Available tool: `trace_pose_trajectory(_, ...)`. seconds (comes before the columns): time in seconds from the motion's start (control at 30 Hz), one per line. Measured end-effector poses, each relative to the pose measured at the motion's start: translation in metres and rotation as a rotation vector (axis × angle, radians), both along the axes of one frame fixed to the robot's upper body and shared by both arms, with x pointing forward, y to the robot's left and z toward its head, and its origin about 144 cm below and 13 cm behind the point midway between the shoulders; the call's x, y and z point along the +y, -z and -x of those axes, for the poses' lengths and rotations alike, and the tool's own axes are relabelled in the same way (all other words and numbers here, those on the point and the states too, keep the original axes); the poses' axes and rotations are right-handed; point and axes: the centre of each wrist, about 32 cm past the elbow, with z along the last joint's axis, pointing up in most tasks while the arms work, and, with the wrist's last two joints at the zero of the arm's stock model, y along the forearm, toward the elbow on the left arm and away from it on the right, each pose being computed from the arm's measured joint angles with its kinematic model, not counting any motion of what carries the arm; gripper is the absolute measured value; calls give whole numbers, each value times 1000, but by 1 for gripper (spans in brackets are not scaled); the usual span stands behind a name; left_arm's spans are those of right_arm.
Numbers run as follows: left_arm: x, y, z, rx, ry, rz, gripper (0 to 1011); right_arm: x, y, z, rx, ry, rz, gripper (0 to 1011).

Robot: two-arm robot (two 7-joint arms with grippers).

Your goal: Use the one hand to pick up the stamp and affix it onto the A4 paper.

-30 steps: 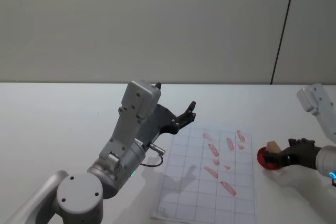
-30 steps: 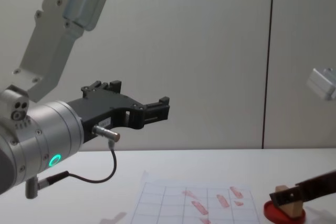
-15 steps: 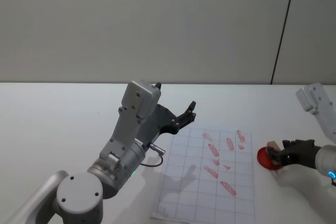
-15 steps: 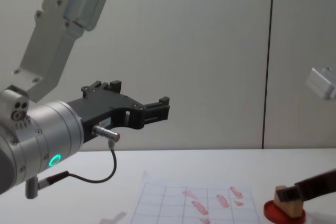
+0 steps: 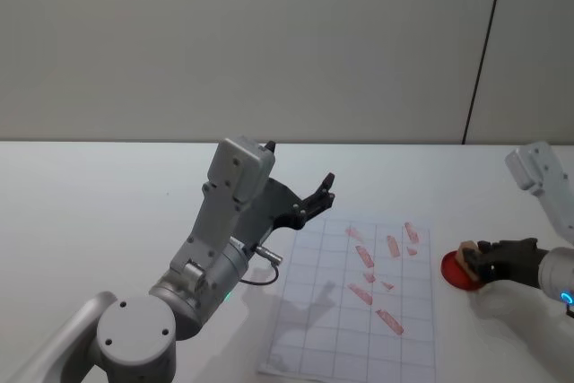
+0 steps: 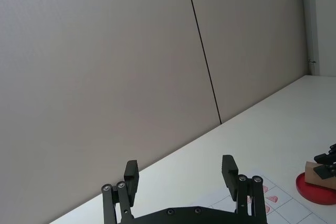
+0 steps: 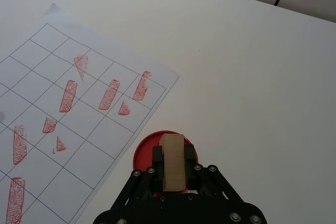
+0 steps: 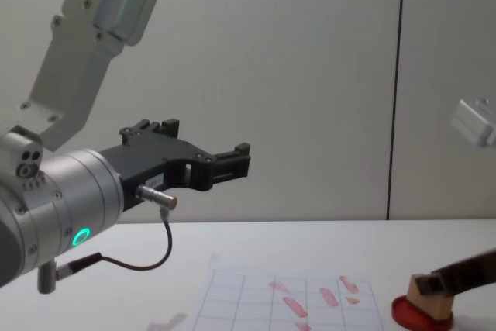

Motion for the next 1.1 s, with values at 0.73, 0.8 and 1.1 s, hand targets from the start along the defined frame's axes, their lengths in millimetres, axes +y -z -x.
trace_pose_trajectory(0.73, 0, 0, 0, 0, 0, 0, 1002, 0, 0, 0, 1, 0, 1, 223)
trace_pose_trajectory(0.8, 0, 0, 0, 0, 0, 0, 1002, 0, 0, 0, 3, 0, 1, 223)
trace_pose_trajectory(1.1, 0, 0, 0, 0, 0, 0, 1002, 0, 2, 0, 15, 1, 5, 224)
